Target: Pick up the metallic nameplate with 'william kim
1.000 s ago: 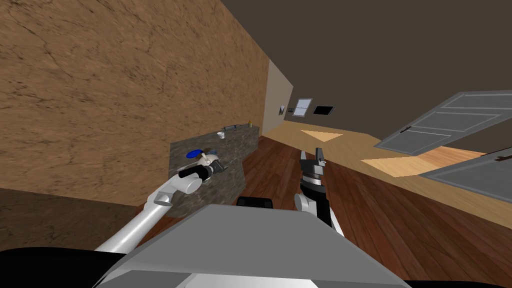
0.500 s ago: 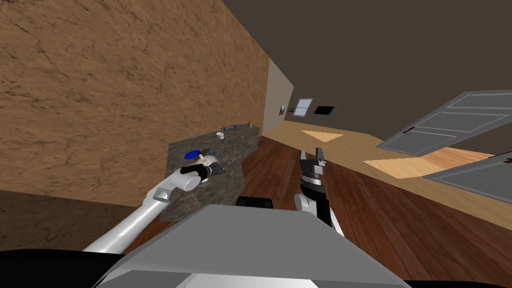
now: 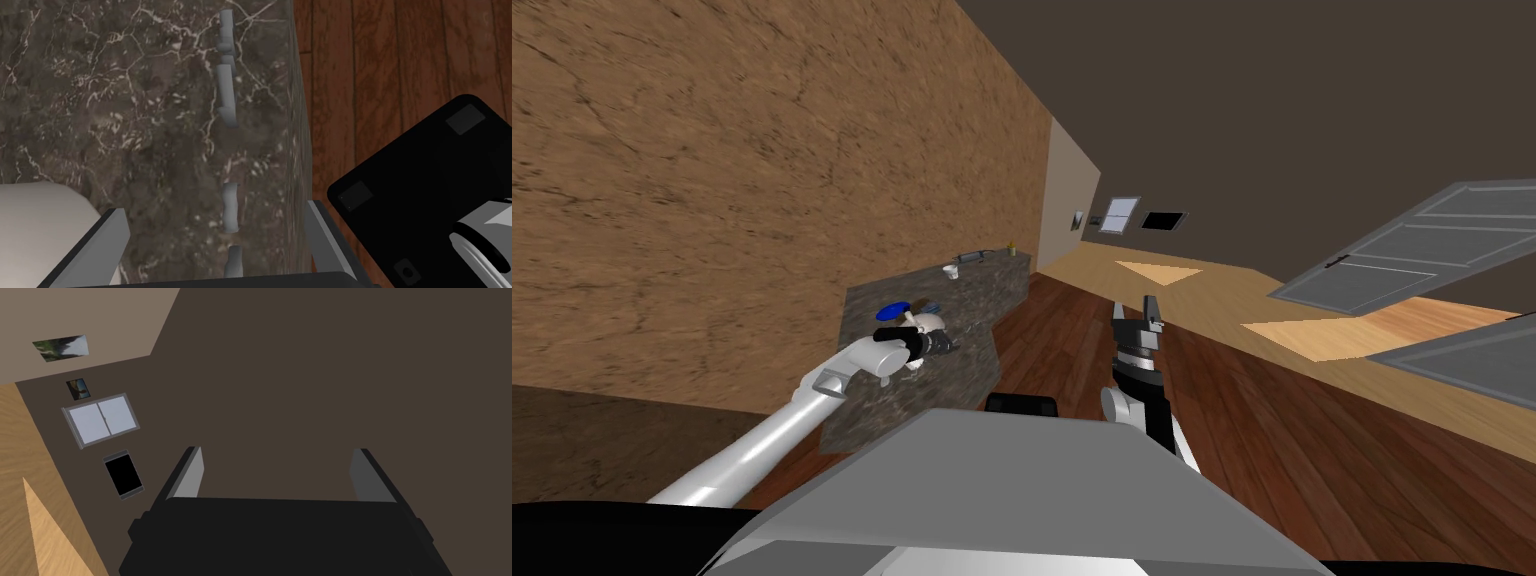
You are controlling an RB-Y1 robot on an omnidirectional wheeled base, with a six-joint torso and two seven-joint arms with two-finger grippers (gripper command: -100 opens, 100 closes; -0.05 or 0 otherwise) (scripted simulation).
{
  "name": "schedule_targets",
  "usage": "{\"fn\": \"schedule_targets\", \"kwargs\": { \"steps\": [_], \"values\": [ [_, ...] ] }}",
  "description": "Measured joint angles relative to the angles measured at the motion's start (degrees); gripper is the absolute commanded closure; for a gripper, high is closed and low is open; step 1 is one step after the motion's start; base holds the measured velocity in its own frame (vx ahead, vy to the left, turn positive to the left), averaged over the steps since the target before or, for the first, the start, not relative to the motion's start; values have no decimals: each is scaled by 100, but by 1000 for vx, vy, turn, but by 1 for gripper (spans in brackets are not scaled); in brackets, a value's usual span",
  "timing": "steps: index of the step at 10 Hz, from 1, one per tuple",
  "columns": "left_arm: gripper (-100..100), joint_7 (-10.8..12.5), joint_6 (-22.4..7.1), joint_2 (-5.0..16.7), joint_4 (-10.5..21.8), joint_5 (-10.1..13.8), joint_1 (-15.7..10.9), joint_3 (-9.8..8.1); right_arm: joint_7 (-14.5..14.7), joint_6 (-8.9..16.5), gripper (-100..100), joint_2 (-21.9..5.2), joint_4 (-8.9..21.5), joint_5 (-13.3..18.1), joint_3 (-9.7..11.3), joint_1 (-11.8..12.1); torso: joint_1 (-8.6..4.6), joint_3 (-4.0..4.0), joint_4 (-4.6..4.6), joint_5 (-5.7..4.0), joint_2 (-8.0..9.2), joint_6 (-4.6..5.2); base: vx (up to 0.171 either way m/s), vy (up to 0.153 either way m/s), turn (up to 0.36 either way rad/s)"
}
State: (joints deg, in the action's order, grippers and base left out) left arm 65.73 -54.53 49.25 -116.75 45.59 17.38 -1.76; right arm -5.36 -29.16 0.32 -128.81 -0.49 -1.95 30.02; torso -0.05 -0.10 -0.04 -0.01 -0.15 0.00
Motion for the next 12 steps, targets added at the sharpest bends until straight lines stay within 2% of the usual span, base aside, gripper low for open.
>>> {"fn": "schedule_targets", "kwargs": {
  "steps": [3, 4, 5, 8, 9, 12],
  "values": [
    [-100, 224, -350, 224, 63, 191, -32, 14, 0, 0, 0, 0, 0, 0, 0, 0, -1, 2, 1, 0, 5, 0, 28, -16, 6],
    [0, 239, -373, 230, 64, 197, -30, 15, 0, 0, 0, 0, 0, 0, 0, 0, 2, 6, 2, 1, 10, 0, 0, 0, 0],
    [-100, 238, -370, 229, 64, 196, -30, 15, 0, 0, 0, 0, 0, 0, 0, -1, 5, 8, 3, 2, 15, 0, 14, -8, -32],
    [-100, 57, -222, 49, 336, 114, -46, 65, 0, 0, 0, 0, 0, 0, 0, 0, 3, 4, 1, 2, 8, 0, 22, -9, -32],
    [100, 45, -210, 42, 345, 109, -46, 69, 0, 0, 0, 0, 0, 0, 0, 0, 5, 7, 3, 1, 12, 0, 0, 0, 0],
    [100, 46, -211, 41, 341, 112, -47, 70, 0, 0, 0, 0, 0, 0, 0, -1, 10, 8, 2, 3, 15, -1, 0, 0, 0]
  ]
}}
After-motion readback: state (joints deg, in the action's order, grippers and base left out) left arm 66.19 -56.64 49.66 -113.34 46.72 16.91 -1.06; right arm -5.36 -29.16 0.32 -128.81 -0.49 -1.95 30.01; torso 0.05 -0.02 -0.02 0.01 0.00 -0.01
